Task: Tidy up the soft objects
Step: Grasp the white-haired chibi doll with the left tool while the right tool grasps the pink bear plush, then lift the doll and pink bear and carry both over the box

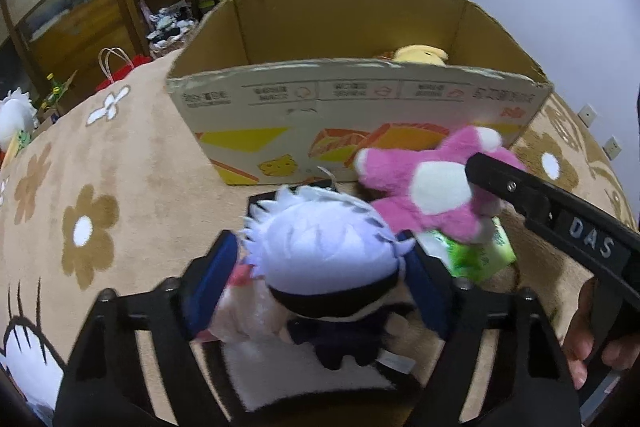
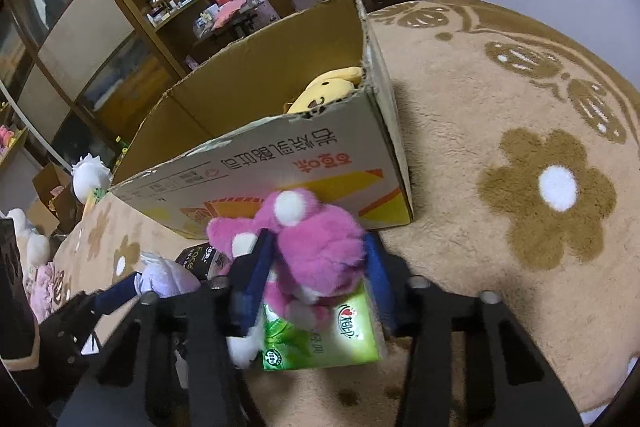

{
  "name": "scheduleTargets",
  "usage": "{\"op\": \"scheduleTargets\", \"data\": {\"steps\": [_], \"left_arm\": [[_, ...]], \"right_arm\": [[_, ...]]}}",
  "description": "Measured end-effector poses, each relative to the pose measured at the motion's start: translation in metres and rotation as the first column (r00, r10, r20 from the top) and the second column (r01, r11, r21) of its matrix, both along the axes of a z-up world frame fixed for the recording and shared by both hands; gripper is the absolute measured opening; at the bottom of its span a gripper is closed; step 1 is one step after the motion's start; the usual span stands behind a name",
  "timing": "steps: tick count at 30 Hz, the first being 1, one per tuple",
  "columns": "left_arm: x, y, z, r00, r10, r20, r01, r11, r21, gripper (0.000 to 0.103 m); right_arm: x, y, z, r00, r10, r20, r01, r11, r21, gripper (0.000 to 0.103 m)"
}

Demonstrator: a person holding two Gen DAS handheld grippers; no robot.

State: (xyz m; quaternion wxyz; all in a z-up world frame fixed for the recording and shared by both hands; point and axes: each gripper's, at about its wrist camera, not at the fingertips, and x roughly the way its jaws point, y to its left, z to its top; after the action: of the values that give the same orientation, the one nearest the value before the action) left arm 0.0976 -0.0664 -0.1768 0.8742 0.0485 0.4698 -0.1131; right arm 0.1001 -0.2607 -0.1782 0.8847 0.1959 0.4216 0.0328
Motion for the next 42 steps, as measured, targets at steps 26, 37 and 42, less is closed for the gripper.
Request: {"op": "scheduleTargets", "data": {"steps": [26,37,42], "left_arm": [[-0.011,0.023,0.067,0.977,0.077,0.199,-0.08,0.997,0.005,0.064],[-0.012,0.031,0.122,0.9,0.148,0.411,-0.151,0.988,-0.025,0.064],[0.001,0.033,0.133,0.886,0.135,0.444,-0.135,0.99,-0.034,0.064]], "right_arm": [[-0.037,-0.006,0.075,0.986,-0.051,0.16,0.066,0.993,-0.094,0.041],[-0.055,-0.012,0.13,0.94,-0.094,0.327,0.138,0.984,-0.112,0.04],[-0.05,-0.006,0.138,0.929,-0.092,0.359,0.146,0.981,-0.127,0.041]]}}
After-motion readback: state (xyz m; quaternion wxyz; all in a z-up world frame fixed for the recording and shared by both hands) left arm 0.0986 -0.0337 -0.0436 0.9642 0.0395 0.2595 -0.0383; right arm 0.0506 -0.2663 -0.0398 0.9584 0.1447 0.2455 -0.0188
